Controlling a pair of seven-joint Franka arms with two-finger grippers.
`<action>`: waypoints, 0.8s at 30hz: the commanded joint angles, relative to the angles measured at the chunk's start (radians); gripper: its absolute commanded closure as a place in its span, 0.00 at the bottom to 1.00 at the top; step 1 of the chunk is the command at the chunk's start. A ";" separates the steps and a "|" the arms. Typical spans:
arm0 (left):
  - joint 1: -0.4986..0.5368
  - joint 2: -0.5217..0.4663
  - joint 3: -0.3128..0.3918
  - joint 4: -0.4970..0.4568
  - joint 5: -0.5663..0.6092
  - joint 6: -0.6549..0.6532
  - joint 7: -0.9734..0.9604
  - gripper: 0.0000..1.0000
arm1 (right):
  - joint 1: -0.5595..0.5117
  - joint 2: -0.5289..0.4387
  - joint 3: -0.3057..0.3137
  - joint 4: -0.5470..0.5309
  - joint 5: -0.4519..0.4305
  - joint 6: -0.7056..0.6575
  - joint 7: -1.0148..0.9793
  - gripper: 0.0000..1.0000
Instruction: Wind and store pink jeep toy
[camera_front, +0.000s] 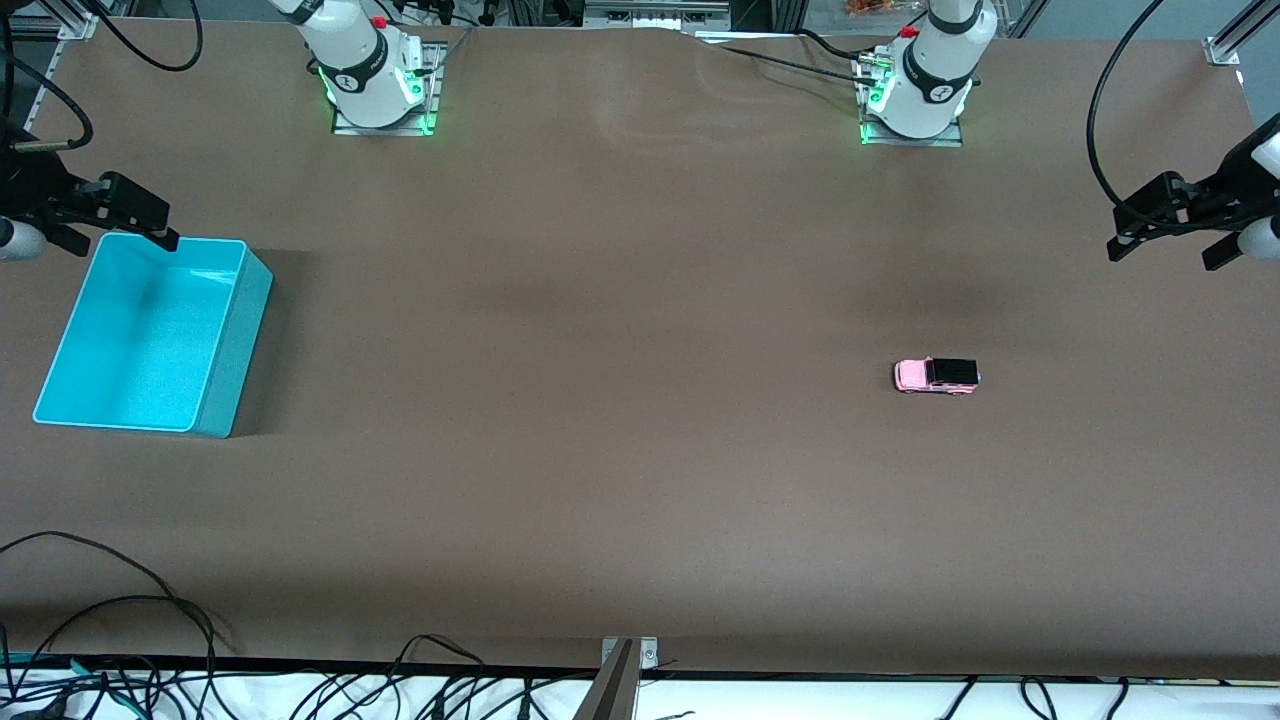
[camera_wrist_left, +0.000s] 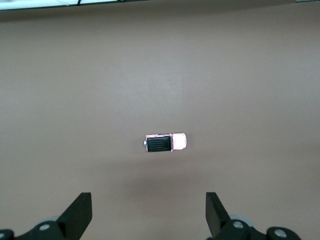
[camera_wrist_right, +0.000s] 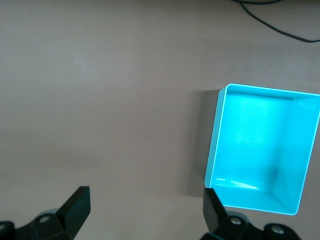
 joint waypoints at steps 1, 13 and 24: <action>-0.004 0.049 -0.001 0.016 -0.008 -0.018 -0.001 0.00 | -0.002 0.007 -0.003 0.019 0.012 -0.012 -0.012 0.00; -0.022 0.107 -0.010 0.018 -0.010 -0.048 0.143 0.00 | -0.002 0.007 -0.003 0.019 0.015 -0.012 -0.011 0.00; -0.010 0.182 -0.009 0.014 -0.011 -0.047 0.505 0.00 | -0.002 0.009 -0.003 0.019 0.015 -0.012 -0.011 0.00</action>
